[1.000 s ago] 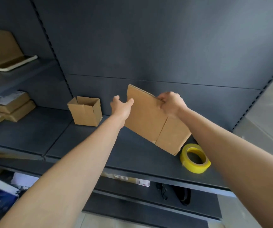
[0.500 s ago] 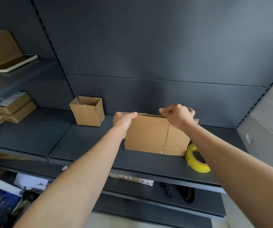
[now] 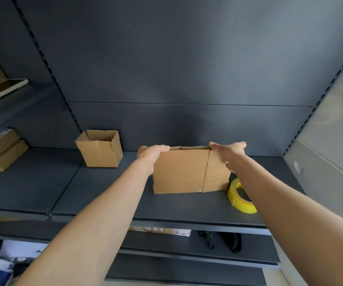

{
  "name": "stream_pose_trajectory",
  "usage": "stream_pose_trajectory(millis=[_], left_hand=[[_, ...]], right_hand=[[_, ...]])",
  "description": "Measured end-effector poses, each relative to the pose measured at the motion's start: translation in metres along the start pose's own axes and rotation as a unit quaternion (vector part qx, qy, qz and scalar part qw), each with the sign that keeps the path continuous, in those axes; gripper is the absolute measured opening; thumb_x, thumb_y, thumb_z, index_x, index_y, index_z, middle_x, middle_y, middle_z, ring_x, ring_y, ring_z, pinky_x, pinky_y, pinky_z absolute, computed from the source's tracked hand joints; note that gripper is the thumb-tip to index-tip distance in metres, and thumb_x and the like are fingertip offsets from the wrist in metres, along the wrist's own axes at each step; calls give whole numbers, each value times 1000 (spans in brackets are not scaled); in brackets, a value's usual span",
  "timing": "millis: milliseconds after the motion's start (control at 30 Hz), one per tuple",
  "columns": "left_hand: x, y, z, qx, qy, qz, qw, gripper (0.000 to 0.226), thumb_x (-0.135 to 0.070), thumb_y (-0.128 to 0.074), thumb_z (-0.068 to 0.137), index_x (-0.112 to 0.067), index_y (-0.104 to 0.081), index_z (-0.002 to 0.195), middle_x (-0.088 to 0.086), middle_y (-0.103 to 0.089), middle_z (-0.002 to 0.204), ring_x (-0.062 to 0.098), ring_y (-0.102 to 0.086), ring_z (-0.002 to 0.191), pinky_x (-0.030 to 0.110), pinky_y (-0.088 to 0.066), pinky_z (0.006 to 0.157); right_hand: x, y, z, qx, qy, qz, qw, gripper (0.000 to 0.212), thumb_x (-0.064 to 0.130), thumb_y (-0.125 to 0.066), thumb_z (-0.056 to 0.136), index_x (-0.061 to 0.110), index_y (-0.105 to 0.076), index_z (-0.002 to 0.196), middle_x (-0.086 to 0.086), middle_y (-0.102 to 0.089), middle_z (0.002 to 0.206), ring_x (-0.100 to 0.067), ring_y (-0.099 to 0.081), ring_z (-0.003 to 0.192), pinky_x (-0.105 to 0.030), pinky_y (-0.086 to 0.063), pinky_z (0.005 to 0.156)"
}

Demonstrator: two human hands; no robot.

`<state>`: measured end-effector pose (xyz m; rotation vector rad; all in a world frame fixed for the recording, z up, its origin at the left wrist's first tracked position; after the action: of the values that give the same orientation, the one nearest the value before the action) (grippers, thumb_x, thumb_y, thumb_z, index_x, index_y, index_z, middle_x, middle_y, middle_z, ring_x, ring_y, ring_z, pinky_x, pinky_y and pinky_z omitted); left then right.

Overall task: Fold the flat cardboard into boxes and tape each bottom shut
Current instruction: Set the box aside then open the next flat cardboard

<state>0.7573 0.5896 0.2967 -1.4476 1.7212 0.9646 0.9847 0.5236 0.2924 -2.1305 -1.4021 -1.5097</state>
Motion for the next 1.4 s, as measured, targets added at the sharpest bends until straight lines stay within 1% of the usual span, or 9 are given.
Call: stream_pose_trajectory(millis=[67,233,333,467,600,767,933,1167,1400], left_hand=[[-1,3,-1,7,9,6,1000,66,-23,-79,74,-12,-47,131,5,-54,124,22,-51,100,34,-39,76],[-6,8,-1,-12,4,20,1000,63,-30,-80,74,-11,-50,126,6,-57,118,24,-57,98,36,-46,70],[-8,9,0,-28,-2,47,998,44,-31,-73,82,-10,-53,114,5,-52,108,27,-55,98,37,-49,67],[-12,9,2,-60,-32,81,994,28,-24,-68,87,-7,-56,106,9,-57,100,28,-58,88,40,-57,69],[-14,7,6,-86,-63,100,989,36,-30,-68,87,-7,-54,112,6,-54,97,26,-56,83,42,-59,76],[-13,-3,8,-63,-83,124,987,33,-28,-75,80,-10,-56,99,9,-62,107,25,-59,88,39,-58,76],[-9,-12,3,11,-87,201,976,68,-12,-77,76,-11,-41,134,7,-52,124,23,-52,94,34,-53,74],[-1,-15,1,-27,-145,188,971,40,-5,-66,81,-14,-38,108,1,-45,100,8,-43,69,27,-44,59],[-3,-17,-1,36,-162,183,969,33,-10,-68,82,-15,-45,105,-2,-49,92,11,-50,78,28,-46,65]], right_hand=[[1,1,1,-17,25,-5,1000,104,41,-79,72,9,-12,145,-18,-26,148,-39,-36,130,-49,-37,106],[6,1,-4,55,0,-24,998,86,10,-71,82,14,-13,145,-12,-33,139,-28,-40,121,-41,-42,100],[4,-5,-5,61,29,-78,995,76,-4,-54,87,10,-11,148,-16,-40,136,-32,-45,121,-40,-43,101],[0,-12,-12,95,42,-133,986,66,1,-41,93,22,-15,150,-7,-42,128,-26,-47,116,-41,-48,99],[0,-12,-16,126,46,-93,986,59,-3,-46,89,22,-32,141,-9,-48,121,-28,-57,107,-46,-54,89],[-1,-11,-17,125,38,-12,991,51,22,-53,97,21,-31,143,-8,-48,131,-27,-56,112,-40,-54,88],[-2,-10,-11,100,39,22,994,43,33,-47,99,20,-39,139,-6,-49,132,-27,-51,116,-45,-46,101],[3,-2,-5,50,42,27,998,42,34,-53,96,13,-47,133,-10,-54,124,-30,-56,111,-45,-51,94],[5,5,2,-20,73,-24,997,48,37,-57,94,9,-51,133,-9,-55,125,-26,-54,109,-28,-45,81]])
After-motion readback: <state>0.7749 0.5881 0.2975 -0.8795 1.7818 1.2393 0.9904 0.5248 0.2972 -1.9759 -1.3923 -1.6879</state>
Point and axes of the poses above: each hand's wrist, its own z-axis towards the middle knuckle, its own y-axis out of the back of the hand, x = y × z, the point moved 4 cm from there along z, towards the middle knuckle
